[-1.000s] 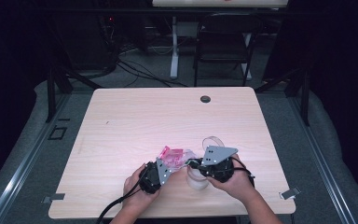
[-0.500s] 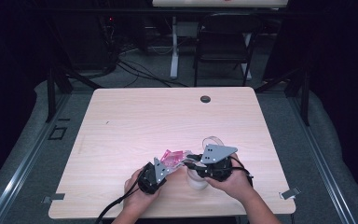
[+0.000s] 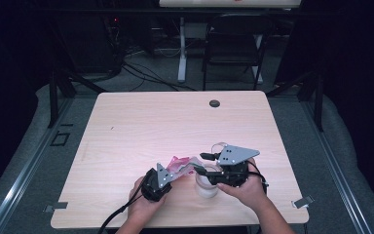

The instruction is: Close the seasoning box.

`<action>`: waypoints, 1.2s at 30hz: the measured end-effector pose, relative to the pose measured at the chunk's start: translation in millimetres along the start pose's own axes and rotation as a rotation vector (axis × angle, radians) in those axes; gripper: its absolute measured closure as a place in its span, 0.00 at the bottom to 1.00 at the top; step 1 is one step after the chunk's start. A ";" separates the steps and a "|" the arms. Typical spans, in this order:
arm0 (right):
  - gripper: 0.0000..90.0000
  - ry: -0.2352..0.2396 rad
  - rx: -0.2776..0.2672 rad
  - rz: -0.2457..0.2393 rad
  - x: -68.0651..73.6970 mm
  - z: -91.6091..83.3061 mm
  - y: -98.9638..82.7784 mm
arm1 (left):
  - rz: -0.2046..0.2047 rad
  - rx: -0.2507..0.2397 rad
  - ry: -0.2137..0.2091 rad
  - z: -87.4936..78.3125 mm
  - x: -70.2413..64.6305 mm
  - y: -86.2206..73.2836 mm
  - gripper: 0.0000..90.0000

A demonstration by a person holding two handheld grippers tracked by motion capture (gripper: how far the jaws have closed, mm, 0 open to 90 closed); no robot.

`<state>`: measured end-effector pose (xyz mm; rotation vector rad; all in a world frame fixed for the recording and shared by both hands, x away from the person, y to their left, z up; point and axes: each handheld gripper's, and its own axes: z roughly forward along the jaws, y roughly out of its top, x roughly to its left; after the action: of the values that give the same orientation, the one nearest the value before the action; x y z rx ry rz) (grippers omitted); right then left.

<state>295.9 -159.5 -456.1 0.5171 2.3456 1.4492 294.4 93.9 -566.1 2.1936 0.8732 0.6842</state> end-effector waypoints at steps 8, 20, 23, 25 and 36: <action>0.55 -0.020 -0.023 0.023 -3.4 -6.2 0.2 | -0.041 -0.014 -0.024 -2.3 8.2 -3.4 0.79; 0.54 -0.029 -0.036 0.025 -3.9 -8.9 0.9 | -0.101 -0.048 -0.004 -17.8 29.0 -5.6 0.79; 0.54 -0.034 -0.032 0.022 -3.9 -9.2 0.9 | -0.114 -0.055 0.008 -22.4 34.1 -7.0 0.79; 0.54 -0.039 -0.034 0.021 -4.2 -10.0 0.7 | -0.133 -0.060 0.024 -29.4 42.4 -9.9 0.79; 0.54 -0.065 -0.036 0.029 -4.8 -11.7 -1.3 | -0.221 -0.066 0.109 -51.3 78.4 -26.2 0.79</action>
<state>294.5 -171.4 -451.9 0.5821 2.2670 1.4623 300.2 186.3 -535.8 1.9791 1.1136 0.7176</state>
